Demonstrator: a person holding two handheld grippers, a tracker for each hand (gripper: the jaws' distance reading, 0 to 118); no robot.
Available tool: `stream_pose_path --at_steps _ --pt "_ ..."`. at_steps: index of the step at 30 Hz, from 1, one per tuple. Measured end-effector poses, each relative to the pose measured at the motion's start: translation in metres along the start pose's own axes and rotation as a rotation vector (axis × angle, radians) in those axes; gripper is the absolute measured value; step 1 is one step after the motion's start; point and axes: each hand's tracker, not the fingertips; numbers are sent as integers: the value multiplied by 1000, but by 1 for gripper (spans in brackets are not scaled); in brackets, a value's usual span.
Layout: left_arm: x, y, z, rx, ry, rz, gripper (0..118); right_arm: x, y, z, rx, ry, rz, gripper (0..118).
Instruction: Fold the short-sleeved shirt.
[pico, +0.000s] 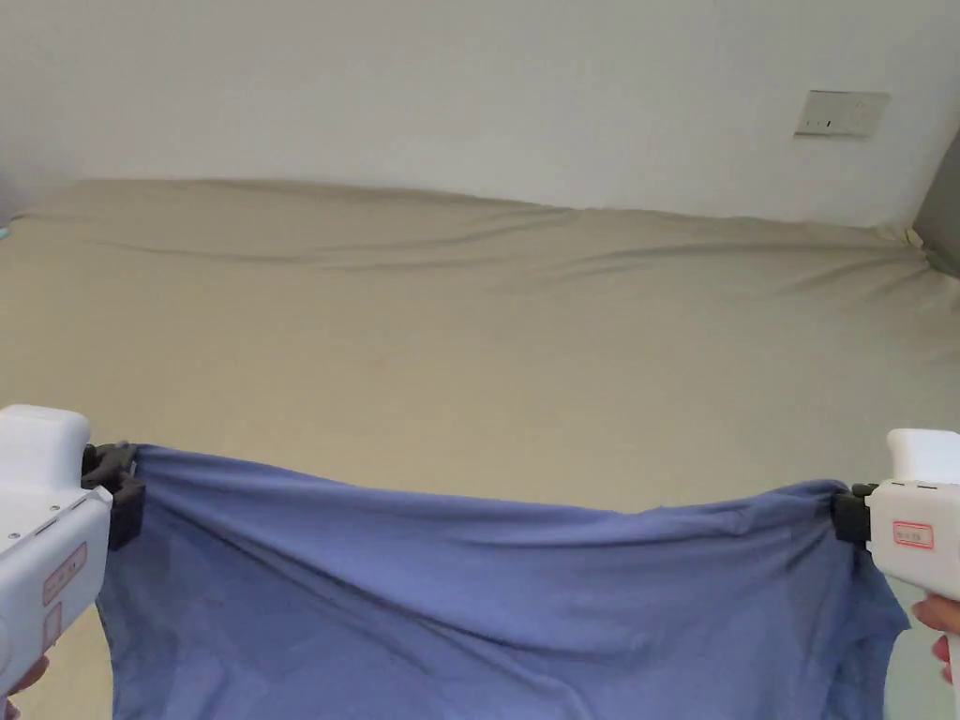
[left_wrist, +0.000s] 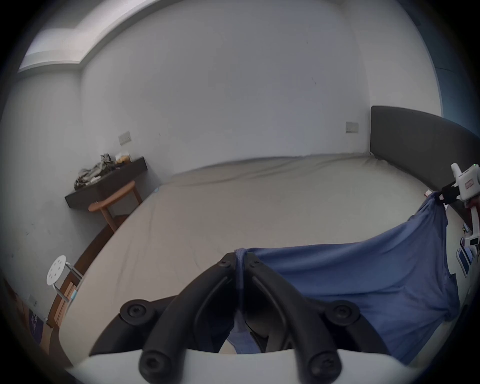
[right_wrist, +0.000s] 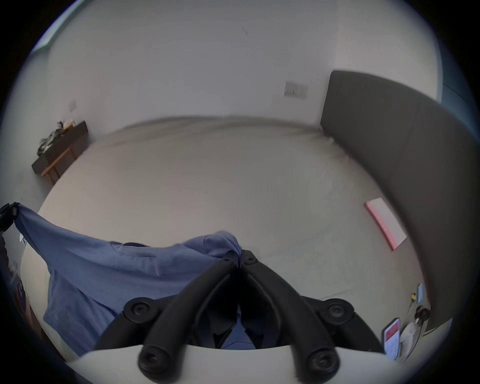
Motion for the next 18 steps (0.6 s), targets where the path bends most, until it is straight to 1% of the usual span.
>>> stream_pose_path --at_steps 3,4,10,13,15,18 --pt "-9 19 29 64 18 8 3 -1 11 55 109 8 2 1" --pt "-12 27 39 92 27 8 3 6 18 76 147 8 0 1" --pt "-30 74 102 249 69 17 3 12 43 182 364 3 -12 1" --pt "-38 100 134 324 70 13 3 11 57 227 463 -45 30 1" --pt "-43 116 153 375 91 -9 3 7 65 256 520 -81 75 1" --pt "-52 140 183 441 100 33 3 5 80 294 612 -107 94 1"
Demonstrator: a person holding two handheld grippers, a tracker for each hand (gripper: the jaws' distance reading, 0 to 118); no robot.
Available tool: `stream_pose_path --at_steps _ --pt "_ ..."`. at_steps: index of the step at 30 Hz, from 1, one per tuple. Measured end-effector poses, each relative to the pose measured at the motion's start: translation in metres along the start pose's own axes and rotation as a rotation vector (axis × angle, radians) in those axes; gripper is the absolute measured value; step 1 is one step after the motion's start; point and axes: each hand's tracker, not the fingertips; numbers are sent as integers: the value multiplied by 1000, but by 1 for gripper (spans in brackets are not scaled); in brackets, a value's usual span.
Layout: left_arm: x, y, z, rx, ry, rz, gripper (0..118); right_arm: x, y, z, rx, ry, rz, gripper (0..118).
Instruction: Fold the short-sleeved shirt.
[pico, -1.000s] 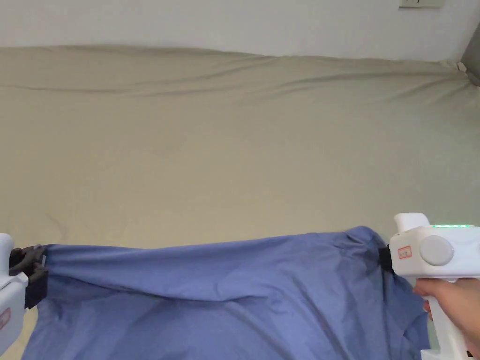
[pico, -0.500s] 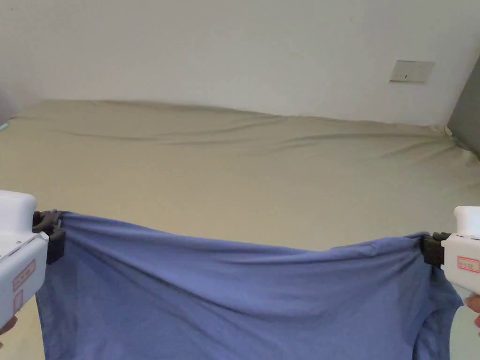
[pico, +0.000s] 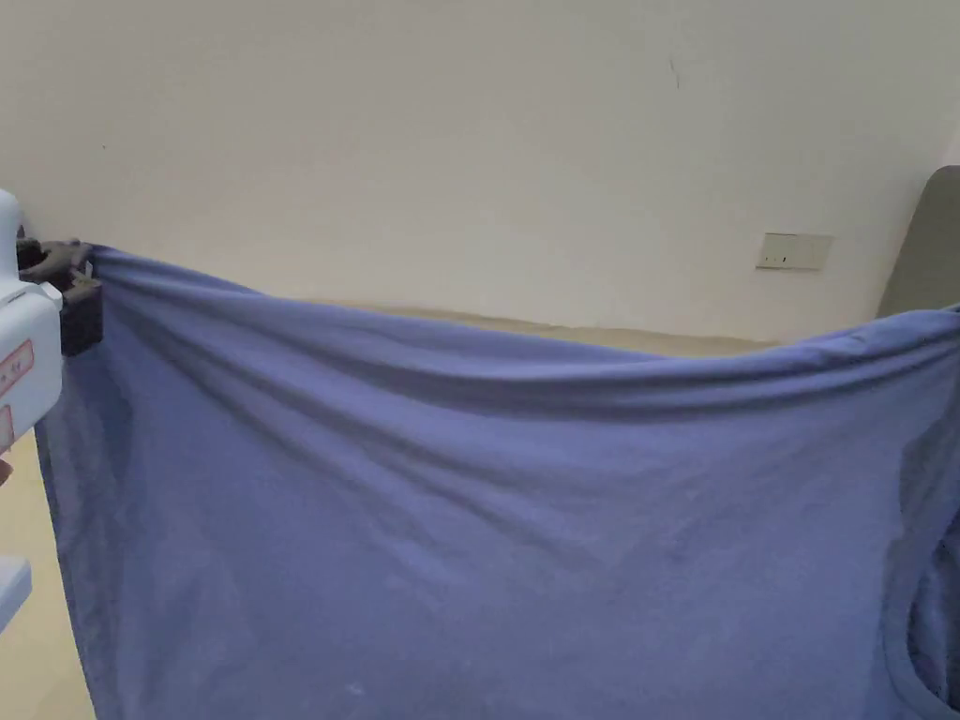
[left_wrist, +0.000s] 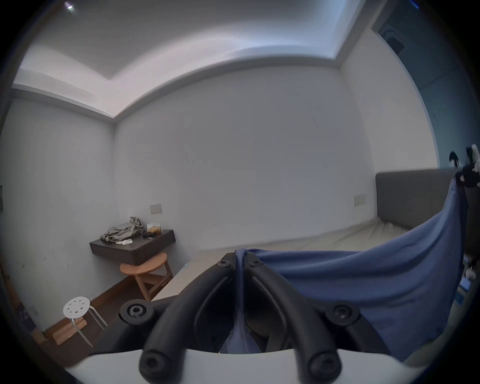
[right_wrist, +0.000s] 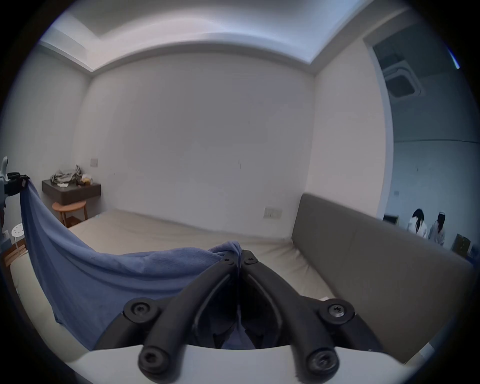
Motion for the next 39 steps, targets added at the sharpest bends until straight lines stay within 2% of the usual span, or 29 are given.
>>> stream_pose_path --at_steps 3,9,15,23,30,39 --pt "-10 30 11 54 6 30 3 3 31 16 59 -24 -19 1" --pt "-23 73 24 143 38 19 3 4 83 32 167 -59 5 1" --pt "-30 105 9 178 65 22 3 -5 119 14 217 -81 30 1" --pt "-32 124 -50 139 70 12 3 -21 135 -61 194 -98 45 1" --pt "-29 124 -118 83 89 -1 3 -33 139 -130 146 -60 19 1" --pt "-24 114 -199 30 104 -12 3 -49 150 -222 154 -82 58 1"
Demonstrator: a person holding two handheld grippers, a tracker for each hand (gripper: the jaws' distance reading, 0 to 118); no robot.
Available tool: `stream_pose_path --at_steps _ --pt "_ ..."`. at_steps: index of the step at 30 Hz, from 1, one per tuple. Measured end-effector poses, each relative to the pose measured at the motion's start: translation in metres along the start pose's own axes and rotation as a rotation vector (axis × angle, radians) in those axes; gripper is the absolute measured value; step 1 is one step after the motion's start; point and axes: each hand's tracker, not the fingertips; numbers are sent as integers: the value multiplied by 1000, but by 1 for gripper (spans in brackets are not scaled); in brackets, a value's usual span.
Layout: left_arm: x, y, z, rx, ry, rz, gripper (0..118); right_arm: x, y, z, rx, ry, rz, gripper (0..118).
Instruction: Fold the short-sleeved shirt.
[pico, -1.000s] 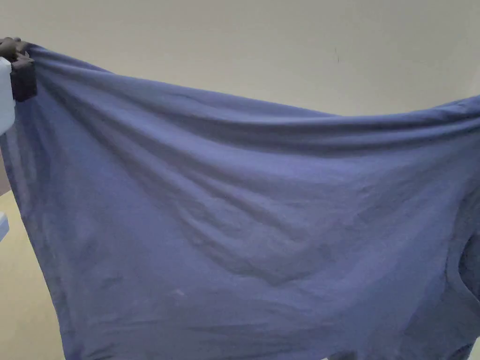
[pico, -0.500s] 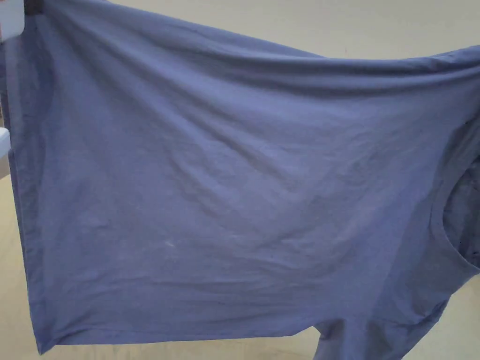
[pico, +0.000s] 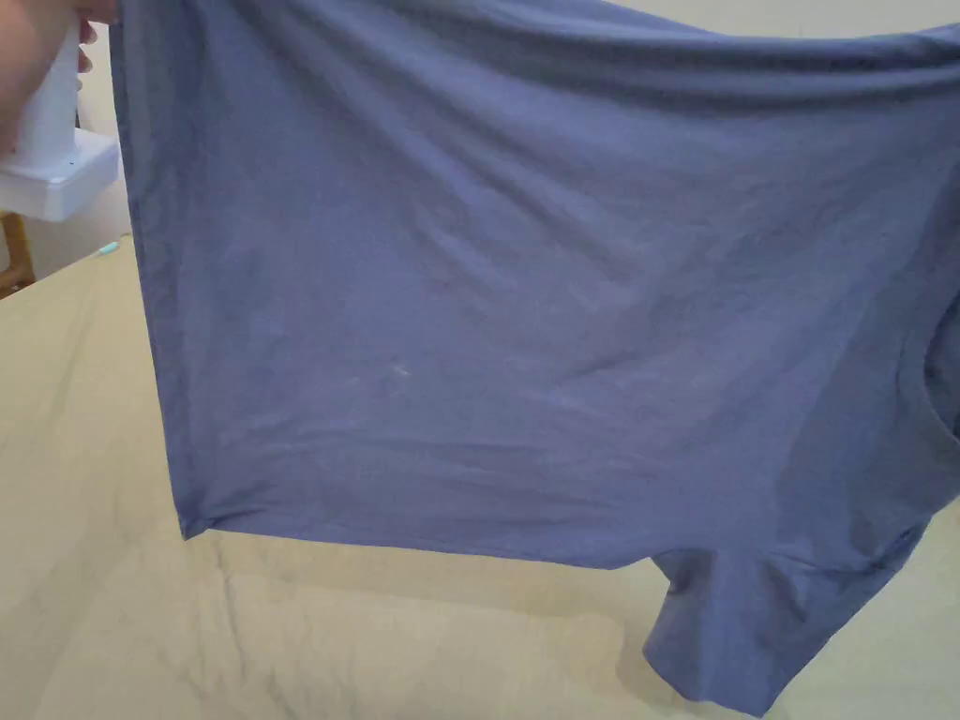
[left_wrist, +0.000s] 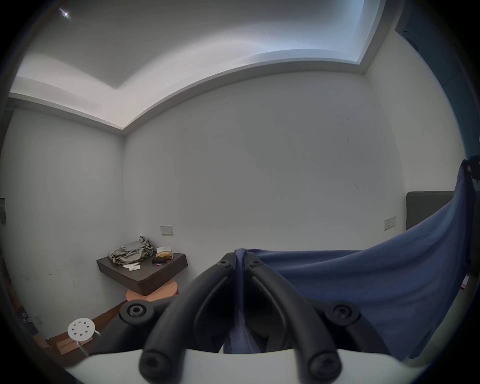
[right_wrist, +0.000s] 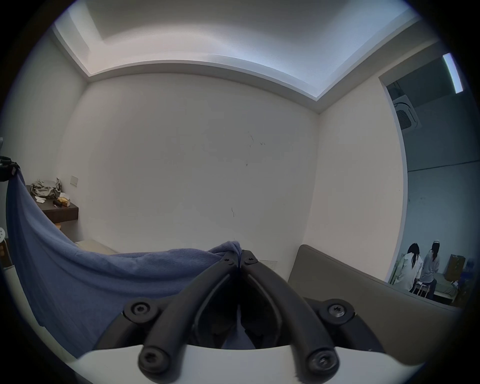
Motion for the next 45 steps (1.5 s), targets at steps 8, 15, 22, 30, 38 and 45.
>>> stream_pose_path --at_steps 8,15,22,30,38,45 --pt "6 -27 -74 -57 -3 38 3 -23 -22 -47 -40 -1 -4 1" --pt "31 -93 -93 -145 -40 -6 3 -42 -99 -62 -160 22 -18 1" --pt "49 -197 -67 -289 -101 -68 3 -46 -218 -29 -353 83 -34 1" --pt "68 -306 41 -495 -137 -61 3 -50 -313 84 -540 150 8 1" --pt "63 -409 170 -732 -213 -269 3 -45 -386 208 -793 222 13 1" --pt "53 -450 246 -838 -236 -315 3 -45 -426 290 -927 263 92 1"
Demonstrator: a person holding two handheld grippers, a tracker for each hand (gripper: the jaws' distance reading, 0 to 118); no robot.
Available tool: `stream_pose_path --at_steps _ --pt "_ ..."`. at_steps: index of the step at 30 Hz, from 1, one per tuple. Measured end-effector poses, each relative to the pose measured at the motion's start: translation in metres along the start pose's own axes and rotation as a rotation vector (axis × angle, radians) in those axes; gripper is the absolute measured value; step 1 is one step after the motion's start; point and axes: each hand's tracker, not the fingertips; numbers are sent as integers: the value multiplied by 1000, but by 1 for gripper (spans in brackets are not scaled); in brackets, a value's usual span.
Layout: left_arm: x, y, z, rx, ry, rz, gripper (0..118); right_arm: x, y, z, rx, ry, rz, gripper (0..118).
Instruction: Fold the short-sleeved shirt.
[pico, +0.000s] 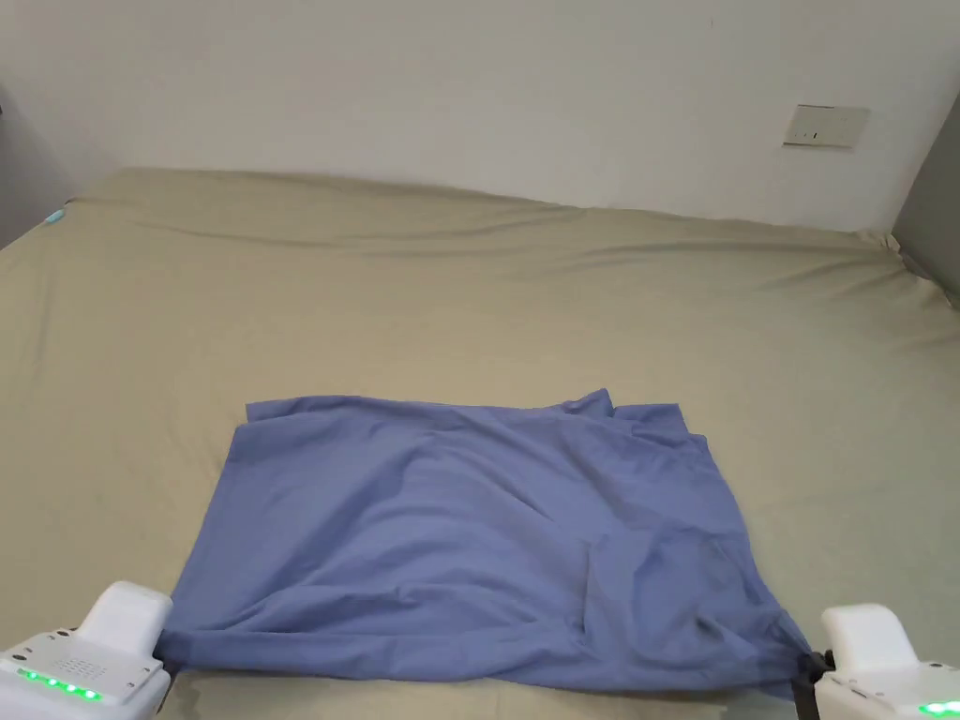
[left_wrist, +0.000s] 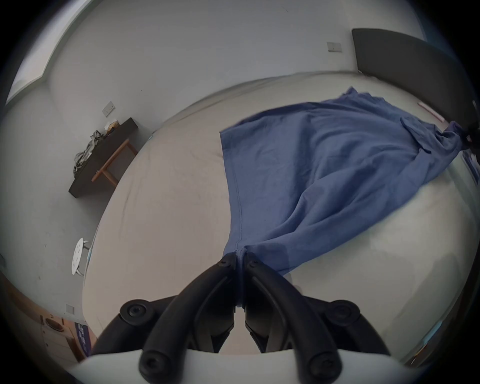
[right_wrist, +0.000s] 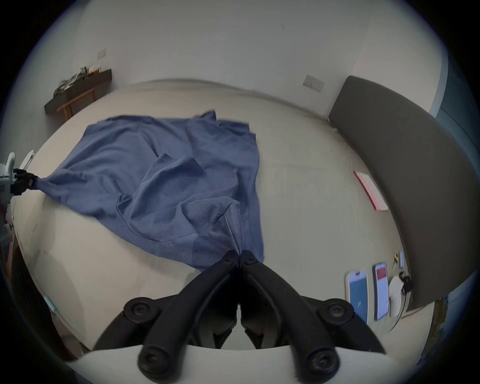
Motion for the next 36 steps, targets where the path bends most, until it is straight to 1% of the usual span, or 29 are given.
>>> stream_pose_path --at_steps 2,5,8,11,14,15,18,20,22,23,24,25,26,27,29,30,33,34,36 --pt "-1 -13 8 -25 -2 -21 3 -1 -16 3 -47 12 -22 1" --pt "-7 -30 13 -52 -32 -17 3 1 -39 9 -81 18 -70 1" --pt "-9 -41 16 -91 -26 -75 3 1 -52 16 -134 7 -67 1" --pt "-7 -50 22 -111 -50 -86 3 3 -64 23 -181 74 -141 1" --pt "-2 -54 19 -152 -79 -111 3 -4 -69 22 -216 49 -90 1" --pt "-1 -55 17 -173 -88 -130 3 -4 -70 19 -232 42 -94 1" --pt "3 -60 7 -228 -98 -165 3 -2 -74 7 -270 57 -144 1" --pt "5 -61 3 -239 -98 -161 3 -1 -76 -3 -281 53 -141 1" --pt "8 -59 0 -237 -94 -157 6 -2 -76 -7 -275 40 -143 5" --pt "8 -57 1 -222 -86 -148 16 -1 -74 -6 -269 37 -145 14" --pt "7 -52 2 -203 -70 -120 54 -1 -71 -3 -257 30 -145 49" --pt "6 -45 10 -183 -70 -77 93 1 -66 2 -231 -16 -150 81" --pt "3 -39 14 -165 -72 -39 118 3 -60 6 -206 -63 -153 94" --pt "-1 -32 20 -117 -87 15 112 5 -54 12 -163 -54 -178 94" --pt "-6 -11 48 65 -96 148 114 11 -33 36 -46 -46 -229 94" --pt "-6 2 59 108 -88 186 117 11 -21 47 12 -54 -244 94" --pt "-15 39 101 327 -144 332 118 3 15 90 224 -47 -245 94" --pt "-14 50 117 413 -136 367 118 -3 29 105 294 -36 -230 94" --pt "-7 67 141 516 -69 382 118 -18 48 134 419 -47 -205 95"
